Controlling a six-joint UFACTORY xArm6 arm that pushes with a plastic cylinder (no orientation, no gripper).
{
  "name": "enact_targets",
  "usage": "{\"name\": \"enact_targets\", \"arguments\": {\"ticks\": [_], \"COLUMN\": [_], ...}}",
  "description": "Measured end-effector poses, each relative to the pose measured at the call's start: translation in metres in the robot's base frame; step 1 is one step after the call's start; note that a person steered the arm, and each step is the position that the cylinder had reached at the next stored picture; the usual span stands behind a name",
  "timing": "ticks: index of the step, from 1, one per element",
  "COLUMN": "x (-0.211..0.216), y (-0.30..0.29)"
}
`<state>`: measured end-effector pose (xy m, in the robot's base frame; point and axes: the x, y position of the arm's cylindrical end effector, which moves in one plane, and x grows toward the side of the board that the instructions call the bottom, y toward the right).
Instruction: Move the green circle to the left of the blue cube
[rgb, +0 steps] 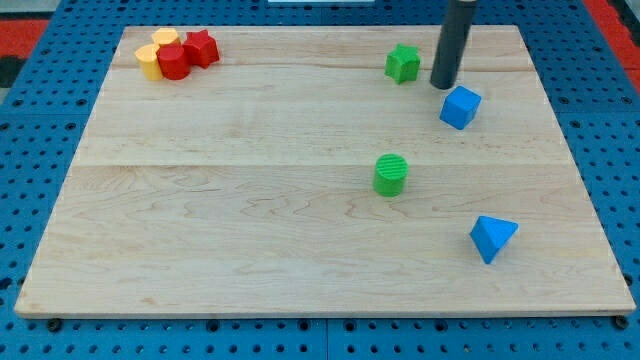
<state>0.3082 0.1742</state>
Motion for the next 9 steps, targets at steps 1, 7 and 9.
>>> {"name": "enact_targets", "arguments": {"ticks": [1, 7, 9], "x": [0.044, 0.185, 0.142], "y": [-0.025, -0.114, -0.044]}}
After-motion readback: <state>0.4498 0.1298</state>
